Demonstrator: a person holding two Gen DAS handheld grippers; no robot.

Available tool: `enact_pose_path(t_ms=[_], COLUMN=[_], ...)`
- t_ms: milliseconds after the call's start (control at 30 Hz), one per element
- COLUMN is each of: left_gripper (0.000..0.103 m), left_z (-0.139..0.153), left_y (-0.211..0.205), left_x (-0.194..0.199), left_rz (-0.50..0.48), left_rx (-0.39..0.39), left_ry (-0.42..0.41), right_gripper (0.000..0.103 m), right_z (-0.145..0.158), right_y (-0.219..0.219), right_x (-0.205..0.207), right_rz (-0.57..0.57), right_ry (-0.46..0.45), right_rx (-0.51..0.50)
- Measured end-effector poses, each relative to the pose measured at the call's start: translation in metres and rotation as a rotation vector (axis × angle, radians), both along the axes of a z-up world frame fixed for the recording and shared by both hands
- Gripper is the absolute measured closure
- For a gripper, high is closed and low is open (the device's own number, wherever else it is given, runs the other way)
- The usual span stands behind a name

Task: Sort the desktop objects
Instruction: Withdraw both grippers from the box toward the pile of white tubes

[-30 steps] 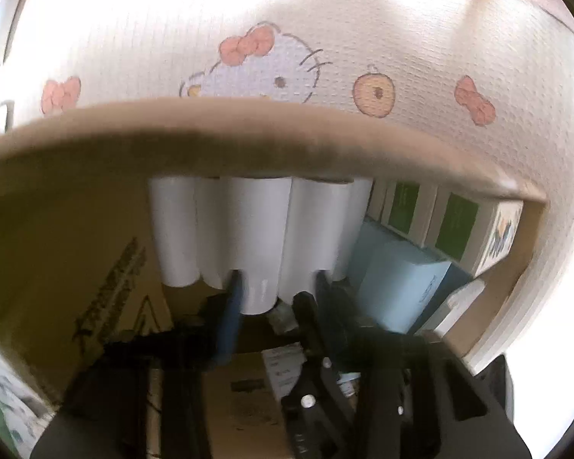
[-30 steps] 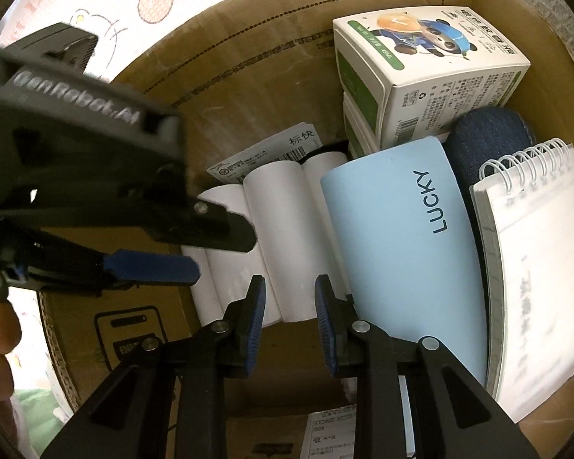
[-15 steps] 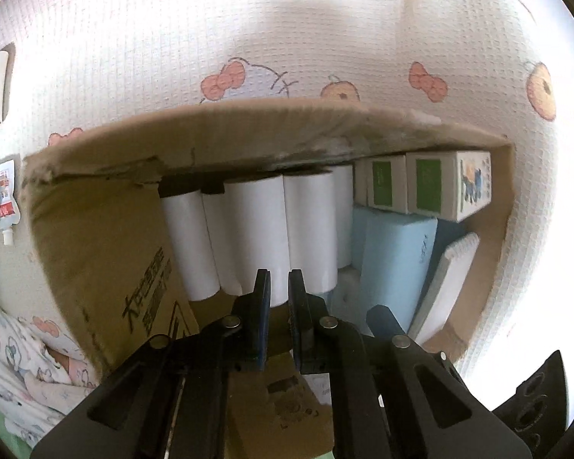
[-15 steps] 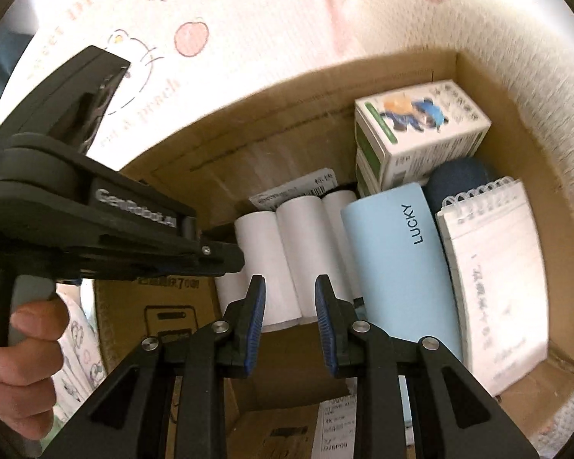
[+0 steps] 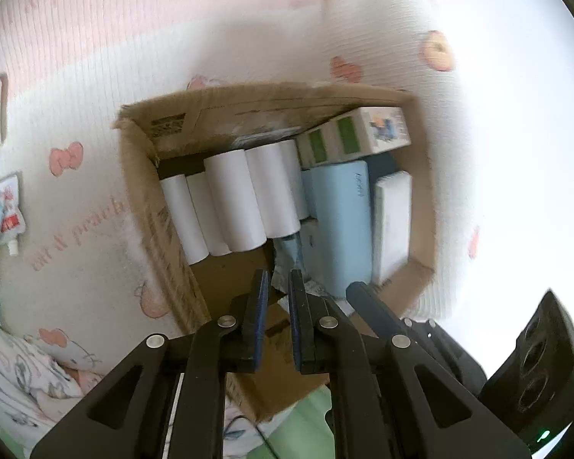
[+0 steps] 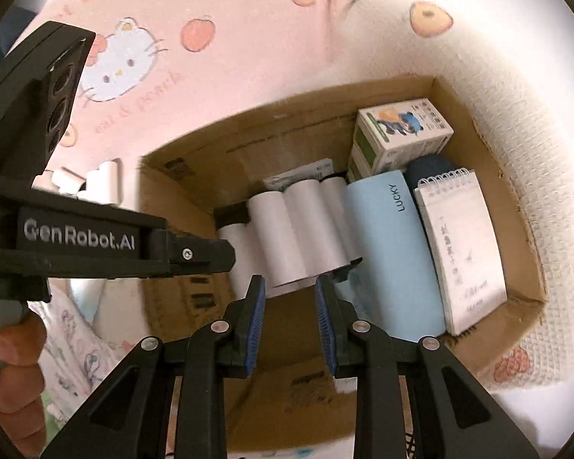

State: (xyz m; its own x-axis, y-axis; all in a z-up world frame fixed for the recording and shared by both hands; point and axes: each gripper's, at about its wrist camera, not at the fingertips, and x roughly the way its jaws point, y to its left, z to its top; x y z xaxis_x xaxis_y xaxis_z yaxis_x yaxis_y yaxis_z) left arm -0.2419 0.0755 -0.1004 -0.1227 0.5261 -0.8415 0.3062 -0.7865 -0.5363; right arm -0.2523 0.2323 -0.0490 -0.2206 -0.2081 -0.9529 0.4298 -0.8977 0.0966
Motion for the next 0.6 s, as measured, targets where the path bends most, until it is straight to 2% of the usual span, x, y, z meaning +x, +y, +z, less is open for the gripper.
enact_pose_path(t_ms=[133, 300, 500, 600], left_gripper=[0.093, 0.093, 0.093, 0.093], left_z=[0.026, 0.036, 0.041, 0.038], left_y=[-0.010, -0.043, -0.083, -0.106], left_x=[0.029, 0.063, 0.103, 0.123], left_rz=[0.003, 0.076, 0.118, 0.145], left_rx=[-0.016, -0.009, -0.132, -0.154], left_ry=[0.092, 0.138, 0.176, 0.170], right_gripper=[0.080, 0.080, 0.080, 0.080], right_z=[0.025, 0.046, 0.060, 0.061], right_y=[-0.011, -0.026, -0.058, -0.071], right_x=[0.024, 0.052, 0.086, 0.098], right_rz=[0.024, 0.062, 0.147, 0.180], right_ry=[0.028, 0.075, 0.137, 0.152], right_rx=[0.008, 0.014, 0.021, 0.030])
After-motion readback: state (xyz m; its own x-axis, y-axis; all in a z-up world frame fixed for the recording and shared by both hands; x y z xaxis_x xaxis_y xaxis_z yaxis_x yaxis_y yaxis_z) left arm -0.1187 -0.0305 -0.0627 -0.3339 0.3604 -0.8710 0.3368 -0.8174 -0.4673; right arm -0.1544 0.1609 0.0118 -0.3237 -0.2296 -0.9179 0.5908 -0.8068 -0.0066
